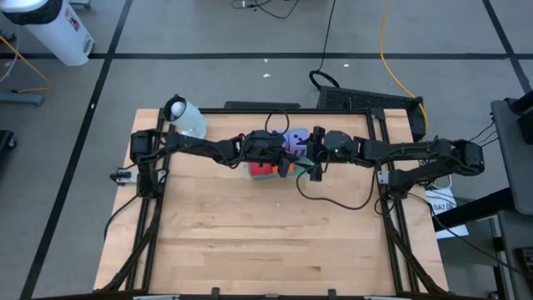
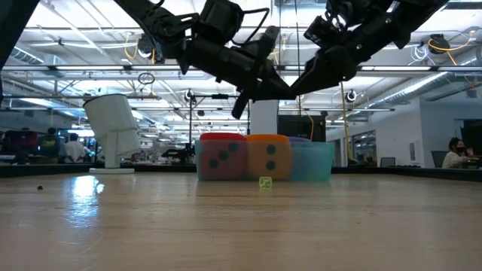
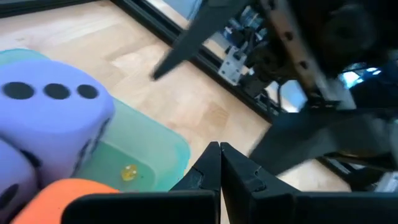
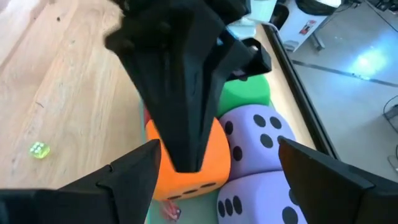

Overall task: Pick & Place Dice
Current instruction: Put the small light yellow dice into the blue bin

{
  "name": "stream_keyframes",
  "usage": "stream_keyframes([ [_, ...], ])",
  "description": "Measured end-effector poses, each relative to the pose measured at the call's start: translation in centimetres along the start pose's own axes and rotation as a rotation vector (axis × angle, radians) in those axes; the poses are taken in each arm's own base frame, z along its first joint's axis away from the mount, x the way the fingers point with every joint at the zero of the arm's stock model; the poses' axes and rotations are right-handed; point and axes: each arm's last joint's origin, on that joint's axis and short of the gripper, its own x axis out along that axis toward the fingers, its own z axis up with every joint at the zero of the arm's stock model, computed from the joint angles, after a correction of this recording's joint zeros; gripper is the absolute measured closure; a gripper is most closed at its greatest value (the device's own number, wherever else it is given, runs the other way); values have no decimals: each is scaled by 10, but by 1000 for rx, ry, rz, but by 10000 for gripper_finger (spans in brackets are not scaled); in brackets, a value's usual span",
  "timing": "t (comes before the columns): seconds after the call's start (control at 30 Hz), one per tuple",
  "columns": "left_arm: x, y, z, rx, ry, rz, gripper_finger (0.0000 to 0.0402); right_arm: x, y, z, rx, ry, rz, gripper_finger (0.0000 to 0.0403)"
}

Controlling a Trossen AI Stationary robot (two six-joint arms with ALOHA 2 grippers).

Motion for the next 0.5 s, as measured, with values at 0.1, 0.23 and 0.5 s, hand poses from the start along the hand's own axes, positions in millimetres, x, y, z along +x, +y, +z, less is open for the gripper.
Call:
stream_keyframes([
  [0.1,0,3,0,6,2,28,398,0,0,0,8,-2,-1,90],
  [0.23,-1,2,1,73,-1,20,399,0,0,-1,27,10,-1,90],
  [0.5,-58,-44,27,339,55,-52,400,-15,3,0,119,28,27,90],
])
